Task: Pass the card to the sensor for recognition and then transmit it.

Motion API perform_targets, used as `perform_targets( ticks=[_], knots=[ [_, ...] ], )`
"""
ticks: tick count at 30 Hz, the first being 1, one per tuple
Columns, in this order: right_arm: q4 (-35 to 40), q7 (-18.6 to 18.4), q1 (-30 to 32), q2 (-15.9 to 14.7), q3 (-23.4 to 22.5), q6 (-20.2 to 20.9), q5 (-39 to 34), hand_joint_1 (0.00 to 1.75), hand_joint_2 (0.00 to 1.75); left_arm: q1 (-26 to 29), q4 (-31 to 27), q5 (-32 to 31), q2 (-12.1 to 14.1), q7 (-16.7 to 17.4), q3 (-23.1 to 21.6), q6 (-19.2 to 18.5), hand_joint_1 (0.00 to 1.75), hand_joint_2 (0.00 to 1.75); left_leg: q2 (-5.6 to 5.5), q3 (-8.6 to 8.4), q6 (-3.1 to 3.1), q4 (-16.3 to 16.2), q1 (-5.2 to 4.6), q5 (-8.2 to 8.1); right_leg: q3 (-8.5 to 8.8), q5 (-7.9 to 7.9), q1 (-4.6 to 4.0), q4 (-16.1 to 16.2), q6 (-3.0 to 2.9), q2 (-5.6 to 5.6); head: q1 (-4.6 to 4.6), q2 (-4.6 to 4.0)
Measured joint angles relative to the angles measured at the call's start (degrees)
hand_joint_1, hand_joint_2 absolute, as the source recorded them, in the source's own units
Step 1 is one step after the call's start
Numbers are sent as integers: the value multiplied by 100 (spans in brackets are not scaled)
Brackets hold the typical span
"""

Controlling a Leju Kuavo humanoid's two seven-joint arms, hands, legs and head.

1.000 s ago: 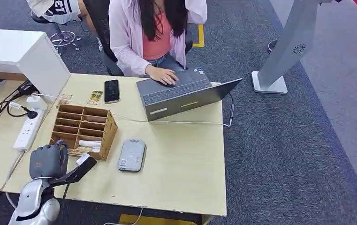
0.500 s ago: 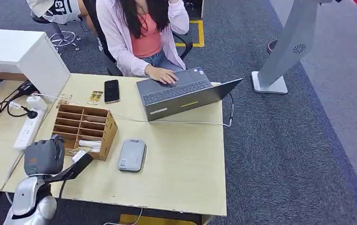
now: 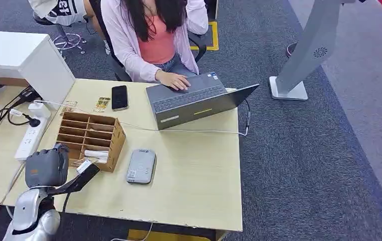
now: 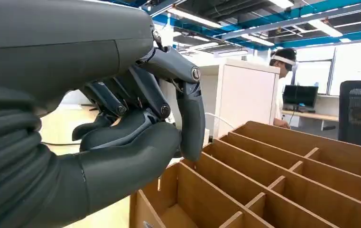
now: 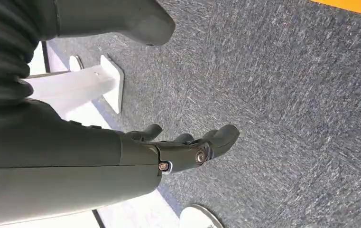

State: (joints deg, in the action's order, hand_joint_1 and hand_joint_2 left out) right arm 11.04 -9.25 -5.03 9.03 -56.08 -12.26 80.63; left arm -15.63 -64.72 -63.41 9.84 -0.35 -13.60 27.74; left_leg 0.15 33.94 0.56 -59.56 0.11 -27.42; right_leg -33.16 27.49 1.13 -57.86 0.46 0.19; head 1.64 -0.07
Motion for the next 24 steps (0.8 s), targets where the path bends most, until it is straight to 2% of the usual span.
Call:
perform_targets(
  ticks=[6,9,10,14,20,24],
  knots=[
    [0,0,0,0,0,0,0,0,175,3,-2,2,-2,-2,0,2,175,175,0,0,0,0,0,0,0,0,0,0,0,0,0,0],
    [-2,-6,0,0,0,-9,-11,0,175,35,-28,-13,-11,-111,0,17,175,175,0,0,0,0,0,0,0,0,0,0,0,0,0,0],
    [-2,-11,0,0,0,-9,-24,0,175,59,-67,-37,-15,-164,0,35,0,175,0,-1,0,0,0,0,0,0,0,0,0,0,0,0],
    [-2,-18,-1,0,-4,-9,-52,0,175,166,-345,-199,-107,-293,-78,0,0,175,0,0,0,-1,-1,0,-1,0,1,1,0,0,0,0],
    [-2,-15,-4,9,-18,-17,-70,0,175,223,-706,-415,-214,-245,-453,20,0,175,0,0,0,-1,-1,0,-1,-1,1,1,2,1,0,0],
    [-2,-17,-5,15,-22,-28,-70,0,175,230,-846,-431,-236,-190,-621,161,0,175,0,-1,0,-1,-1,0,-1,-1,1,1,2,1,0,0]
  ],
)
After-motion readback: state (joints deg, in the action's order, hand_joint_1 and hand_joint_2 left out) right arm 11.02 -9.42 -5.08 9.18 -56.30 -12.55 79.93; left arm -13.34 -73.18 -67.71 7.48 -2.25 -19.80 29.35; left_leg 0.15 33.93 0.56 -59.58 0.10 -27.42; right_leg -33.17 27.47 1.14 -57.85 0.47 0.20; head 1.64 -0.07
